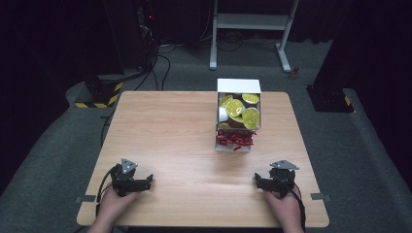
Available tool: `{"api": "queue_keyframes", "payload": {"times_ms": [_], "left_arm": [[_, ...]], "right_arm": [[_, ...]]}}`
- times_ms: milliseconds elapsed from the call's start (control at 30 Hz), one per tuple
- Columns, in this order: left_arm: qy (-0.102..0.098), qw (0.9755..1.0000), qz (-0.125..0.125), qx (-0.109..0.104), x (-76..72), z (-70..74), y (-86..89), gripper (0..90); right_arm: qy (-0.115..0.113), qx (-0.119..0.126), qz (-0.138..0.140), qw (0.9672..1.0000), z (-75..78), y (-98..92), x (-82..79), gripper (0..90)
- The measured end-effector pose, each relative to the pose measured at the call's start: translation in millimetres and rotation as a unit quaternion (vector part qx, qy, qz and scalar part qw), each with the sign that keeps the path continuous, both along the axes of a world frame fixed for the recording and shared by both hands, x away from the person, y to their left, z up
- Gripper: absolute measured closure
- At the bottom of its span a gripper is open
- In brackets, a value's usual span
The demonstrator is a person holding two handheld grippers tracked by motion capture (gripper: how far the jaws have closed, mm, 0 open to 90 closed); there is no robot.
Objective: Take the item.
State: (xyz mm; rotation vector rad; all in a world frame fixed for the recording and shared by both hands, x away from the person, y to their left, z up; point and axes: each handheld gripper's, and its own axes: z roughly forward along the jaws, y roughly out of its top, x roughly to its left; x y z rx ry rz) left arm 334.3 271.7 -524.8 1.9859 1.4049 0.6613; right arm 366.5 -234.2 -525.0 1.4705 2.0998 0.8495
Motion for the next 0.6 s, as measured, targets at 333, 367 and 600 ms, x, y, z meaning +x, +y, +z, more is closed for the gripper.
{"api": "queue_keyframes", "payload": {"times_ms": [333,367,600], "left_arm": [[-0.01,0.9995,-0.019,-0.024,-3.9,13.5,-3.4,3.6],[-0.003,0.9993,-0.02,-0.032,-4.2,14.5,-3.3,3.6],[-0.02,0.9988,-0.025,-0.036,-8.5,22.9,-6.9,8.3]], "right_arm": [[0.0,-0.001,0.003,1.0,0.1,-0.4,-0.3,7.8],[0.001,-0.001,0.003,1.0,0.1,-0.3,-0.3,7.8],[0.0,-0.001,0.003,1.0,0.1,-0.2,-0.3,7.9]]}}
